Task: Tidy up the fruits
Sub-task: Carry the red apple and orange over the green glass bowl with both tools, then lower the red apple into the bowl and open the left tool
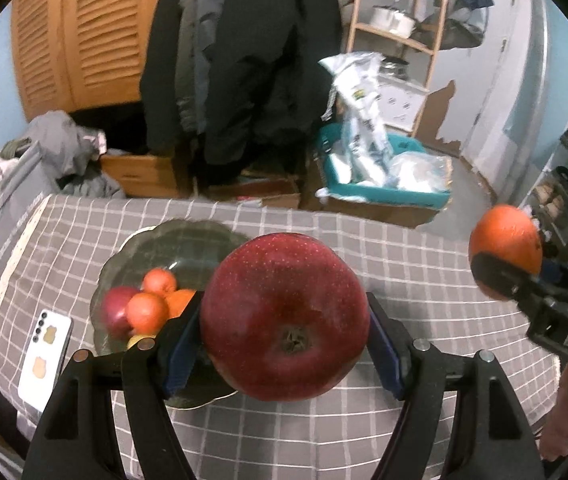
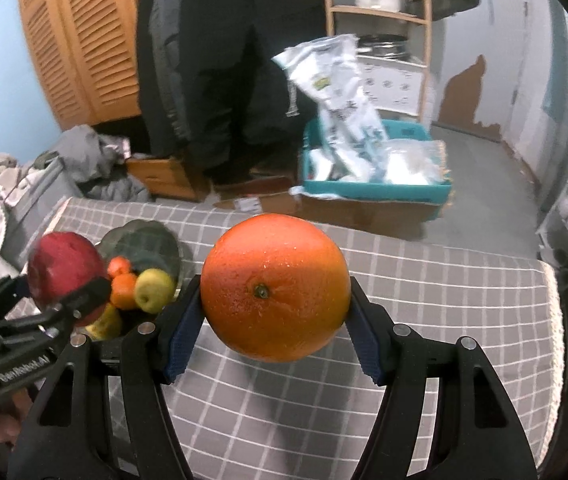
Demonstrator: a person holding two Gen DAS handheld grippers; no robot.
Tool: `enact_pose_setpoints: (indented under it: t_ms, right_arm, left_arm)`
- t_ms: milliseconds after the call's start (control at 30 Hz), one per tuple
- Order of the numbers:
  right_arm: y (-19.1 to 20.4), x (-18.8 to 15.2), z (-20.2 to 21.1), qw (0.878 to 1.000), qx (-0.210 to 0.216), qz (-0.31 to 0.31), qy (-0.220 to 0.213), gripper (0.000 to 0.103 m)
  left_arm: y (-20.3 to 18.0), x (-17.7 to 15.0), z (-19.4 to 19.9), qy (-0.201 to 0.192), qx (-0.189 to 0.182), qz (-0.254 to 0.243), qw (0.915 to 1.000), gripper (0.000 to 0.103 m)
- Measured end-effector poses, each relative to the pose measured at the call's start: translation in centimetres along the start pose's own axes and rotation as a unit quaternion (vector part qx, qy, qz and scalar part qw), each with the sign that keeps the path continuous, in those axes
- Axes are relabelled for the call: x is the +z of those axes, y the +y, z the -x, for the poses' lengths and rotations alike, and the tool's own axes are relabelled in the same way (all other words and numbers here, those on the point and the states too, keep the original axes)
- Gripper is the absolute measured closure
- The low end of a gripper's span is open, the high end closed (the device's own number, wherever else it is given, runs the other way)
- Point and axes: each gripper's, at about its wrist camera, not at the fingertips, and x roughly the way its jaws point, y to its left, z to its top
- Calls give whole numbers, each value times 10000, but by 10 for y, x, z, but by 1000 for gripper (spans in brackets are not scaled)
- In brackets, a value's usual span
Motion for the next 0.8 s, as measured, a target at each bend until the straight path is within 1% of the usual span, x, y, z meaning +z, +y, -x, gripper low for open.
enact_pose_setpoints:
  t_ms: [100,267,400,633,800]
  right_arm:
    - [14,3,-16,9997,191,61,132,36]
    - [38,6,-44,9981,406,242,390,36]
    - [56,6,-69,9960,531,381,605,36]
    - [79,7,-94,9927,629,617,827,36]
    - [86,9,-106,9911,708,627,940,36]
  left_arm:
    - [15,-10,-16,232,102,131,9996,27]
    - [39,-32,-46,698,256,373,9965,27]
    - [53,-43,-62,947,321,499,9937,27]
    - [70,-48,-80,1198,353,706,9897,27]
    - [71,-47,-83,1121,443,588,9910,27]
